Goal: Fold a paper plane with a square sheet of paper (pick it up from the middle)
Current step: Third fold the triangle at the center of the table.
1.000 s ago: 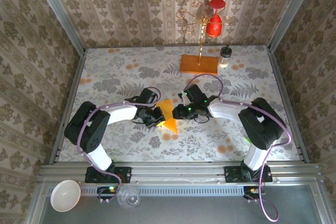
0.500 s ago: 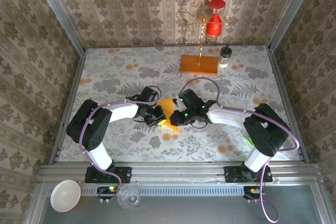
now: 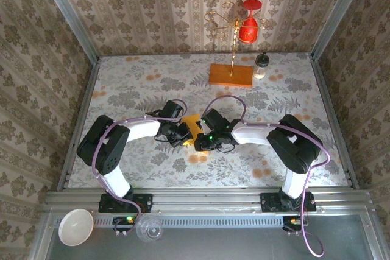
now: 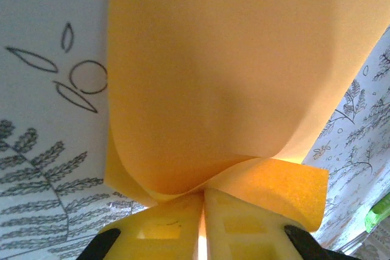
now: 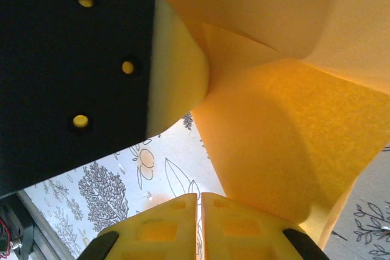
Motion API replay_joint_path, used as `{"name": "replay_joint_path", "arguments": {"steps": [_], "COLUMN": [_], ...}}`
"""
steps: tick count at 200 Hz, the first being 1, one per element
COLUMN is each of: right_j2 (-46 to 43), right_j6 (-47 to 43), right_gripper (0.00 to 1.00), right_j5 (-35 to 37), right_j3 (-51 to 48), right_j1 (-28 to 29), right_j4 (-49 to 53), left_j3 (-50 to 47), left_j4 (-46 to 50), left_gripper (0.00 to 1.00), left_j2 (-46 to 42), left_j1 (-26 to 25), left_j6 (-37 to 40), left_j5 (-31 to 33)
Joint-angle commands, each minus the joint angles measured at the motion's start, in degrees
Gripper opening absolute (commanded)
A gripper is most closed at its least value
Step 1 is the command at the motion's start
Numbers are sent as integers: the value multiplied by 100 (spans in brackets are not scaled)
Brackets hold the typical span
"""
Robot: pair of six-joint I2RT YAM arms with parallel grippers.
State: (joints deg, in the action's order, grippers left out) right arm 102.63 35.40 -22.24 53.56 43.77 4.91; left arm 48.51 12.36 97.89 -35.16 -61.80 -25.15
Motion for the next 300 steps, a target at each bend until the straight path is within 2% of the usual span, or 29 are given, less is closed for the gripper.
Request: {"name": "replay_joint_path", "arguments": {"steps": [1,206,260,300], "right_j2": [65,205,321,441], "right_j6": [73,13,63,125], "right_gripper": [13,13,11,9], "right_j5": [214,290,-1,-232], "right_j3": [115,-80,-291,-355], "right_j1": [-17,-81,-156,-195], "right_j4": [9,114,4,-112], "left_j3": [-96,-79,123,-159], "left_j4": [398,432,15,-533], "left_gripper": [14,14,16,14], "left_j2": [222,218,-375,-465], "left_j1": [62,123,115,-54], "left_j6": [-71,78,367,320], "left_j5": [335,267,85,-126]}}
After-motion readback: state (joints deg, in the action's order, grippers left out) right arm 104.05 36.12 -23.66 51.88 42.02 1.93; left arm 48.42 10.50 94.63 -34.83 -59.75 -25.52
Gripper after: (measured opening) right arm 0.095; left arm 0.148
